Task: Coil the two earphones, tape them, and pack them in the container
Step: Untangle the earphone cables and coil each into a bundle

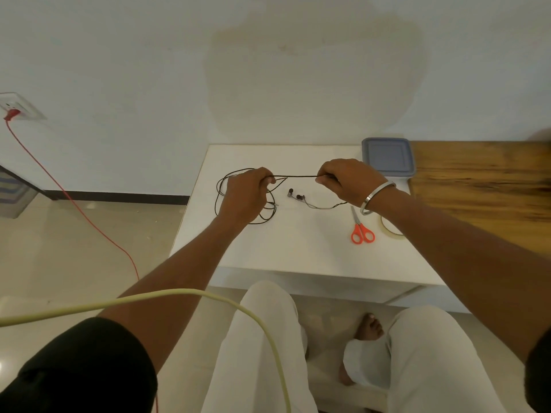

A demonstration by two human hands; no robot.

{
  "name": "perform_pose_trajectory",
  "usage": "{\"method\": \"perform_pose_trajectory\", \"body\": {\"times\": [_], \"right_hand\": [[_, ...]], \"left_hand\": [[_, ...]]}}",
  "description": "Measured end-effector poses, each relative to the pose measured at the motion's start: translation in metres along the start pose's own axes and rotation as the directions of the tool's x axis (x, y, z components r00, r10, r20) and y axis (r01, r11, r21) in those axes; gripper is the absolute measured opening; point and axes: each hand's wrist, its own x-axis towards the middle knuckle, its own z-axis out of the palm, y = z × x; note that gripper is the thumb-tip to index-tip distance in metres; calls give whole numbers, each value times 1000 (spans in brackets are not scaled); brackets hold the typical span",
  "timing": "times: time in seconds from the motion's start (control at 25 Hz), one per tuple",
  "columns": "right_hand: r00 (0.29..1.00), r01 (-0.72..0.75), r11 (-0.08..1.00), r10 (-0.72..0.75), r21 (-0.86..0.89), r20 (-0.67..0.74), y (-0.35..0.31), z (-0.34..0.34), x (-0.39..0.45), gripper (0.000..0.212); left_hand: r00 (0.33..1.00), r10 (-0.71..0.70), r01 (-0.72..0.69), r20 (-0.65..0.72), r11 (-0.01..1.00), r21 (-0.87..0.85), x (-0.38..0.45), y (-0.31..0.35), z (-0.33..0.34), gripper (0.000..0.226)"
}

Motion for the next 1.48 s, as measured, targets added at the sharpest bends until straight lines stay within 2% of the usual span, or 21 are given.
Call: {"method": "perform_pose_trajectory", "body": {"times": [0.08, 0.12, 0.2, 0.24, 0.32, 0.44, 0.56, 0.64, 0.8, 0.84, 0.96, 1.12, 1.36, 1.48], "right_hand": [[1000, 7, 1000, -7, 6, 10, -2, 1, 2, 29], [1000, 14, 1000, -14, 9, 11, -3, 1, 3, 29], [999, 33, 999, -33, 17, 6, -8, 2, 6, 28], [999, 47, 999, -47, 23, 7, -10, 2, 7, 27], [997, 69, 996, -70, 47, 14, -15, 2, 10, 25], [998, 57, 994, -58, 89, 9, -14, 2, 11, 23], [1000, 22, 996, -21, 86, -10, -3, 0, 7, 23], [999, -2, 994, 7, 108, -42, 3, 0, 5, 24], [998, 56, 991, -53, 121, -26, -6, 5, 7, 23], [997, 71, 989, -68, 128, -23, -11, 7, 9, 22], [996, 86, 985, -83, 149, -27, -16, 10, 10, 22], [997, 67, 996, -70, 62, 40, -9, 6, 6, 25], [998, 43, 999, -41, -19, 57, 0, -4, -1, 27], [998, 35, 997, -31, -74, 56, 6, -7, -4, 27]], "left_hand": [[998, -54, 55, -16, 997, 50, -1, 1, 5, 22], [999, -48, 50, -23, 997, 53, -2, 6, 8, 28], [997, 66, -65, 37, 998, -17, -3, 20, 14, 52], [985, 149, -144, 81, 988, -62, -2, 28, 17, 56], [960, 244, -228, 138, 966, -123, -1, 41, 20, 49], [974, 174, -144, 144, 970, -198, 4, 46, 20, 32], [992, 103, -95, 71, 989, -110, 5, 30, 14, 27], [996, 78, -71, 42, 985, -155, 3, 20, 9, 25], [963, 80, 9, 258, 946, -325, -2, 32, 16, 36], [958, 65, 32, 278, 944, -329, -2, 37, 21, 34], [975, -19, 94, 220, 937, -336, 1, 43, 28, 15], [990, 5, 31, 138, 966, -256, 3, 27, 17, 18], [993, -81, 96, 89, 977, -189, 3, 0, 10, 18], [990, -122, 129, 75, 987, -94, -1, -9, 11, 20]]}}
